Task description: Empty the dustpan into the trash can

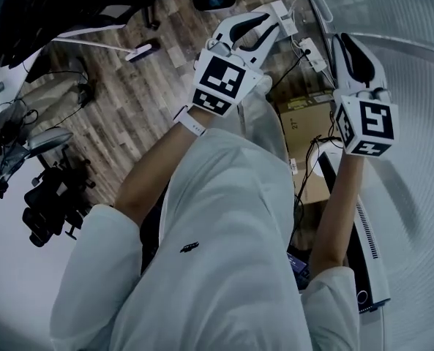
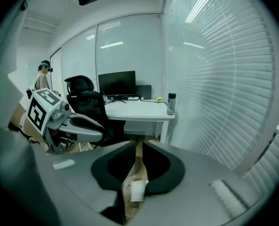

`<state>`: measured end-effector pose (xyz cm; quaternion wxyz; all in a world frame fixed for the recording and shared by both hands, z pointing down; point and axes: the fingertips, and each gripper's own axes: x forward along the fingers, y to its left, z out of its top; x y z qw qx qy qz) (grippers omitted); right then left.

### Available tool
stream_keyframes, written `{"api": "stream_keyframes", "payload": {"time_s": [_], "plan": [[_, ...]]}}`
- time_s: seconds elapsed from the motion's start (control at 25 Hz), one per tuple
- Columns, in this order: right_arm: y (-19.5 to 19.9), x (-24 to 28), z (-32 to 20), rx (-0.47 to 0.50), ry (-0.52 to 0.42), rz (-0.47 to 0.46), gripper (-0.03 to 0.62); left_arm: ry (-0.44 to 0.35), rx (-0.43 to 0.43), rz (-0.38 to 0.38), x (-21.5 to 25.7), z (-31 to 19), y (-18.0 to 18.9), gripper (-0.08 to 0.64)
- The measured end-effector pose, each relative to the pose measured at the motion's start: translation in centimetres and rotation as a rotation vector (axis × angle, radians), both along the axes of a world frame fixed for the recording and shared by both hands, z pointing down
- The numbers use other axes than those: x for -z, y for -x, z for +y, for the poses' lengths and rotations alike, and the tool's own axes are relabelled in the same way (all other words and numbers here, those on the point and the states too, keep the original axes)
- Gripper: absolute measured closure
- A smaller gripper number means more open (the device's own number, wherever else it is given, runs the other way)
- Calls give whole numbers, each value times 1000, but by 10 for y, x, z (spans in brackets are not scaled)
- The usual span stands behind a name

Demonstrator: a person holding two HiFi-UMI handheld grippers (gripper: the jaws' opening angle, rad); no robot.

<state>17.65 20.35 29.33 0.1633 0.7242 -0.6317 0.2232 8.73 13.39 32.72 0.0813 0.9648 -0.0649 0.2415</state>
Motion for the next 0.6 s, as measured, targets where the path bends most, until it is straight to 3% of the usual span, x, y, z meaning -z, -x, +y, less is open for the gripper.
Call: {"api": "stream_keyframes", "payload": {"time_s": [0.32,0.6], "plan": [[20,34,29,-43,-65,-53,554,-7,71,10,54,12,37,515],[31,74,46,1,-138,-7,566,1,159,53,103,18,64,546]]}}
